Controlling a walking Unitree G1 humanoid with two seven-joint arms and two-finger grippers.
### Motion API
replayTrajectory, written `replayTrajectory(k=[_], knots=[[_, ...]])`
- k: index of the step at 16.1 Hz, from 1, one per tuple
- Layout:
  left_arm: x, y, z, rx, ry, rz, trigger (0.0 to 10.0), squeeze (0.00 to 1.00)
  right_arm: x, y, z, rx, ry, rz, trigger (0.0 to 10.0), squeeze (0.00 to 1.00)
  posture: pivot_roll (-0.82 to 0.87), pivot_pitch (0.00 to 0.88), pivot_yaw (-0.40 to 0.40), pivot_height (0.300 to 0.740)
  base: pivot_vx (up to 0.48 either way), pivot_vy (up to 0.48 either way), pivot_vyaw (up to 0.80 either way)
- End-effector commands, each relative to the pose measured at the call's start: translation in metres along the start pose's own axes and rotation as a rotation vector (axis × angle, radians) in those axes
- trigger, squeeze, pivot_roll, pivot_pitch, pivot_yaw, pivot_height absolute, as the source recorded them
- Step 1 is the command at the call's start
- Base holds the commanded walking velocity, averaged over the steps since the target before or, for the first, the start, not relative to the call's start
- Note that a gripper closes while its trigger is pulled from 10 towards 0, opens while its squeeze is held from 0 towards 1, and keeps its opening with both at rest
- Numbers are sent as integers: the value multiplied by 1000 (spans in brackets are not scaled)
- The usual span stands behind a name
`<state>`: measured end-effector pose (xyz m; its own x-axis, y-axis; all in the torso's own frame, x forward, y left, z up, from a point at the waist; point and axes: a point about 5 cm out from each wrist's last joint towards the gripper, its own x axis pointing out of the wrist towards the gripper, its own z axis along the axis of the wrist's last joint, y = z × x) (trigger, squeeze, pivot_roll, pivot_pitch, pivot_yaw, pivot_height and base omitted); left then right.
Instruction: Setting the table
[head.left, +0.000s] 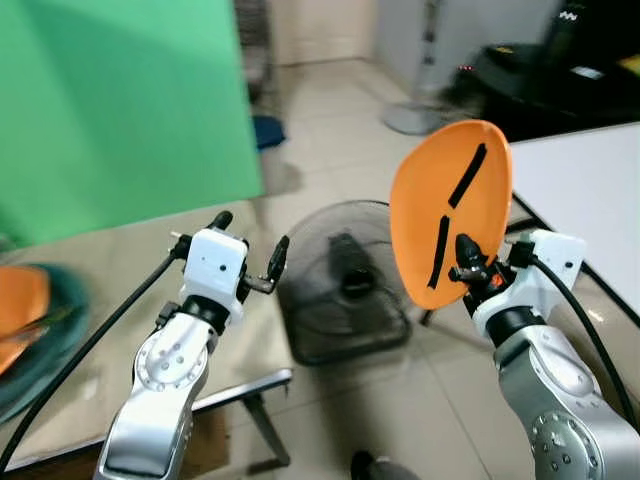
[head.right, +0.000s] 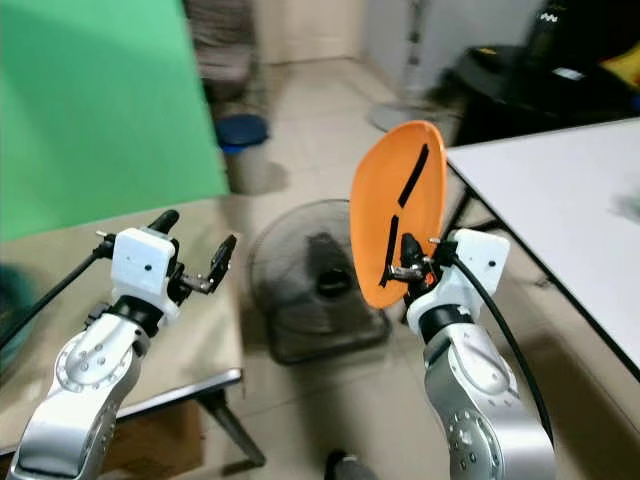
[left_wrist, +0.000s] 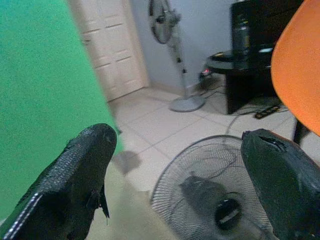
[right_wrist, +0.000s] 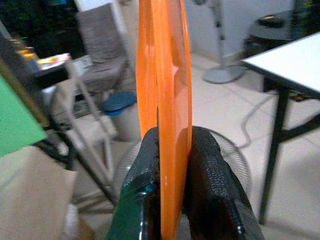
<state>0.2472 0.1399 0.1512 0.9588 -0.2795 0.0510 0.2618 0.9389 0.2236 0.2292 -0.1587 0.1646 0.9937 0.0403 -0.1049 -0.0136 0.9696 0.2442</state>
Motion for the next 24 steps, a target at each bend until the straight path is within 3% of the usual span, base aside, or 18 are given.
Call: replayTrajectory(k=[1, 8, 14, 24], knots=[[-1, 1, 2, 0, -2, 12, 10000, 0, 0, 4, 12, -8, -57, 25, 10000, 0, 58, 0, 9, 740, 0, 0, 0], [4, 3, 5, -3, -19, 13, 10000, 0, 1, 5, 14, -9, -55, 28, 10000, 0, 49, 0, 21, 740, 0, 0, 0], [6, 3, 7, 0, -30, 9, 10000, 0, 2, 6, 14, -15, -55, 32, 10000, 0, 49, 0, 21, 740, 0, 0, -658], [8, 7, 5, -31, -10, 29, 10000, 0, 4, 3, 14, -15, -47, -1, 10000, 0, 49, 0, 22, 740, 0, 0, 0]])
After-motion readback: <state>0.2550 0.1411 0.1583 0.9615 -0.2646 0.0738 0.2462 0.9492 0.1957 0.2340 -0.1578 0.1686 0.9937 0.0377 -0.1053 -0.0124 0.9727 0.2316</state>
